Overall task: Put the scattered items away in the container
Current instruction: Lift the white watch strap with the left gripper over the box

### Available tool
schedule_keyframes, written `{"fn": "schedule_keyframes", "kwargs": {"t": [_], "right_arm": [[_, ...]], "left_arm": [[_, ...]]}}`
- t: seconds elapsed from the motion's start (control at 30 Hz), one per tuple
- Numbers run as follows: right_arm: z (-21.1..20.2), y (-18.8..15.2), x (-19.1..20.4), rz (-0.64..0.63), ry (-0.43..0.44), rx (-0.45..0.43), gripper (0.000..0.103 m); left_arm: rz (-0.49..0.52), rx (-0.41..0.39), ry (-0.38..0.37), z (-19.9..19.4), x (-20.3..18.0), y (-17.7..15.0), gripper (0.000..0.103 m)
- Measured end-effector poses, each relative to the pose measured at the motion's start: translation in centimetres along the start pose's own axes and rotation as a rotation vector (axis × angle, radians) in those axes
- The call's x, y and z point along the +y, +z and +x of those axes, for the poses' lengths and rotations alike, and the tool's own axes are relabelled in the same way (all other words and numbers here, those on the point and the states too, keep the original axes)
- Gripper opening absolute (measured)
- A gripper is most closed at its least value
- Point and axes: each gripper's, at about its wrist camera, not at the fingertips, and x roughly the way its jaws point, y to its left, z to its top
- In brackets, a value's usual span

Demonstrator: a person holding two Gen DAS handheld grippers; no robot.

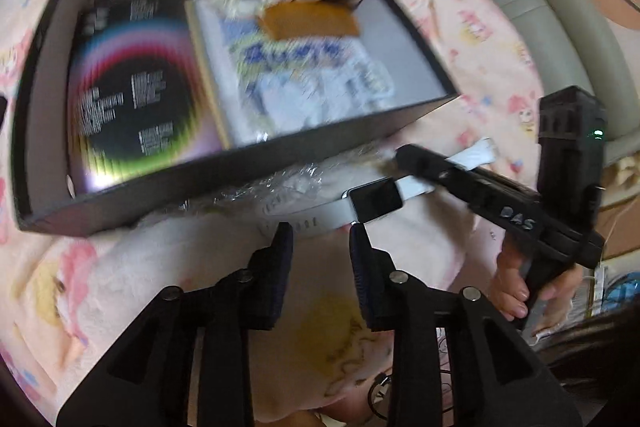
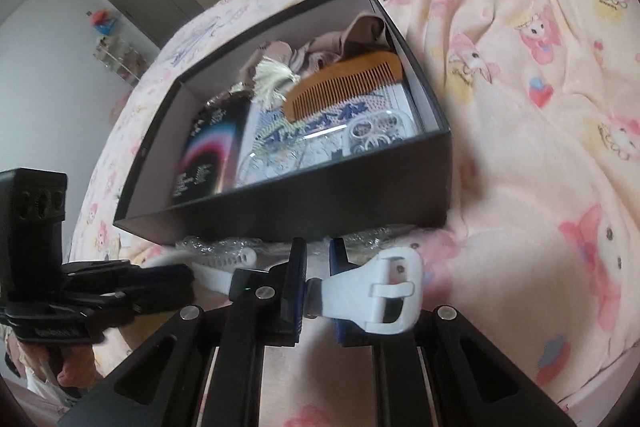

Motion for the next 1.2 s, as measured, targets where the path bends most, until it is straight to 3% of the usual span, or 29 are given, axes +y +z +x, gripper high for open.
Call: {"fn": "schedule_keyframes", "kwargs": {"t": [0.13, 0.27, 0.43, 0.7, 0.77, 0.8, 0.83, 0.93, 1.2], "right_arm": [[0.0, -0.2, -0.6, 0.001, -0.024, 0.040, 0.010], [-0.7, -0.4, -2.2, 0.032, -0.097, 0.034, 0.012], [0.6, -0.3, -2.8, 0.067, -0.055, 0.062, 0.013], [1.4, -0.4, -2.2, 0.054, -0.063, 0.076, 0.013], [1.5, -0.4, -1.8, 0.041, -0.069, 0.076, 0.013], [1.5, -0.4, -1.5, 0.033, -0.068, 0.078, 0.013], [1.5, -0.4, -1.3, 0.026, -0.072, 0.080, 0.013], [1.4, -0.3, -0.7, 0.017, -0.065, 0.078, 0.013], [-1.9, 0.8, 1.9, -0.050, 0.016, 0.032, 0.013]], "left_arm": [[-0.100, 0.049, -0.069, -0.3, 1.3, -0.8, 0.029], [-0.162, 0.022, -0.146, -1.1, 2.6, -1.0, 0.029], [-0.208, 0.024, -0.196, 1.1, 3.2, 0.1, 0.029], [-0.373, -0.098, -0.385, 1.9, 5.3, 0.6, 0.029], [-0.367, -0.118, -0.381, 1.8, 5.2, 0.4, 0.025], [-0.360, -0.124, -0.373, 1.6, 5.1, 0.4, 0.019], [-0.351, -0.130, -0.364, 1.5, 4.9, 0.4, 0.006], [-0.327, -0.150, -0.355, 0.6, 4.3, 0.4, 0.003], [-0.119, -0.258, -0.315, -4.4, 1.1, 0.3, 0.001]]}}
